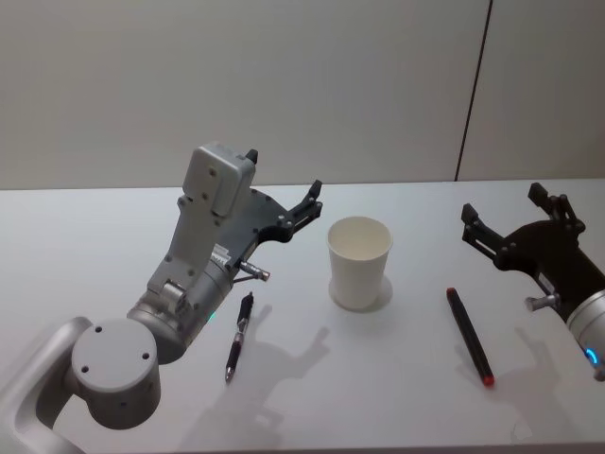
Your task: Place the pen into the pen holder.
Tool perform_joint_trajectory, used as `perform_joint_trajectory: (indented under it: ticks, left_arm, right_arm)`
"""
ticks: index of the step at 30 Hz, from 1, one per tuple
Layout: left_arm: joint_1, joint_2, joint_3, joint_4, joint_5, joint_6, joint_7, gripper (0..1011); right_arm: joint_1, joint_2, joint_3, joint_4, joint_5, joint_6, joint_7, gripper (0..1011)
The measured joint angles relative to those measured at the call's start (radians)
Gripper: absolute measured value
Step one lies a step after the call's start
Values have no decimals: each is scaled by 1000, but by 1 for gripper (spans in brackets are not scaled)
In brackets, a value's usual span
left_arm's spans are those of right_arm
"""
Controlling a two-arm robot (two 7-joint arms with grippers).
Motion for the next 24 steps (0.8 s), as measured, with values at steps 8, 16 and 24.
perform_joint_trajectory:
  ticks: [8, 16, 24]
  left_arm:
    - [0, 0, 0, 0, 0, 0, 0, 1003]
    - [0, 0, 0, 0, 0, 0, 0, 1003]
    - [0, 0, 0, 0, 0, 0, 0, 1003]
  right_arm:
    - [0, 0, 0, 0, 0, 0, 0, 1001]
    - [0, 0, 0, 0, 0, 0, 0, 1001]
    - [0, 0, 0, 0, 0, 0, 0, 1002]
